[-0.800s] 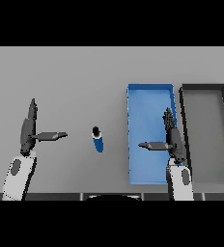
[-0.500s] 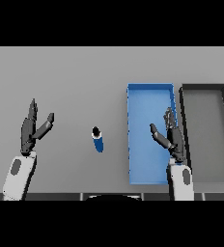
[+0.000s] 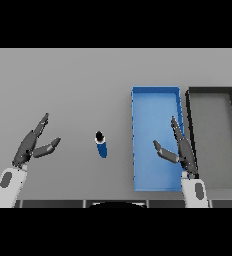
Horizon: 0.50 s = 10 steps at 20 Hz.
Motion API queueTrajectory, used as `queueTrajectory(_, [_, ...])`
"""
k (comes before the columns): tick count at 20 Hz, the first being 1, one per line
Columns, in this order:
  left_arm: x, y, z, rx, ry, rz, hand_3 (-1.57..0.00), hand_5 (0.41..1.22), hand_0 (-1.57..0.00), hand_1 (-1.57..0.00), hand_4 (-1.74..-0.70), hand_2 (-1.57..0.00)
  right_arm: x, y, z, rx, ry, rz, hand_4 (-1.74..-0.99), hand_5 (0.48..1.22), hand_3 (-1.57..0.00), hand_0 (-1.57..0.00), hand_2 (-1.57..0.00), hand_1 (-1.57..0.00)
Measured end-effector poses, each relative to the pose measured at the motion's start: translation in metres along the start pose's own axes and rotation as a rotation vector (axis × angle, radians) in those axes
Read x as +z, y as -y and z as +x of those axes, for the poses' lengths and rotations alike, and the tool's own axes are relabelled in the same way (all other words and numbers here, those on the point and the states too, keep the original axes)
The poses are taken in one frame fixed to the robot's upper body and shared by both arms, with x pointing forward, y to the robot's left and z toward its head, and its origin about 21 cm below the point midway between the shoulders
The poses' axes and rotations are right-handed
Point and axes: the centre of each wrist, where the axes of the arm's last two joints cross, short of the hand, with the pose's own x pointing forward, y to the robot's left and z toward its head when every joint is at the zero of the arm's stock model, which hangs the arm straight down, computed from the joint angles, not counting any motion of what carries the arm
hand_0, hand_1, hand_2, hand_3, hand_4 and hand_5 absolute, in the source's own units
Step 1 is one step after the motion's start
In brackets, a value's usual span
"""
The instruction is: Pick up the blue pipe and place it into the blue bin.
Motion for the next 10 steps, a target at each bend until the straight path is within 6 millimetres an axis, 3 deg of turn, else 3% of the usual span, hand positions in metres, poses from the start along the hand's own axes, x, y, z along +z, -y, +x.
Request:
queueTrajectory(4, [0.000, 0.010, 0.012, -0.024, 0.002, -0.167, 0.00, 0.548, 0.00, 0.00, -1.04, 0.00, -0.005, -0.001, -0.002, 0.005, 0.006, 0.014, -1.223, 0.601, 0.00, 0.00, 0.00, 0.00])
queueTrajectory(10, [0.000, 0.043, 0.022, -0.015, -0.038, -0.354, 0.00, 0.472, 0.00, 0.00, -1.09, 0.00, -0.002, -0.001, -0.002, 0.001, 0.046, 0.021, -1.248, 0.612, 0.00, 0.00, 0.00, 0.00])
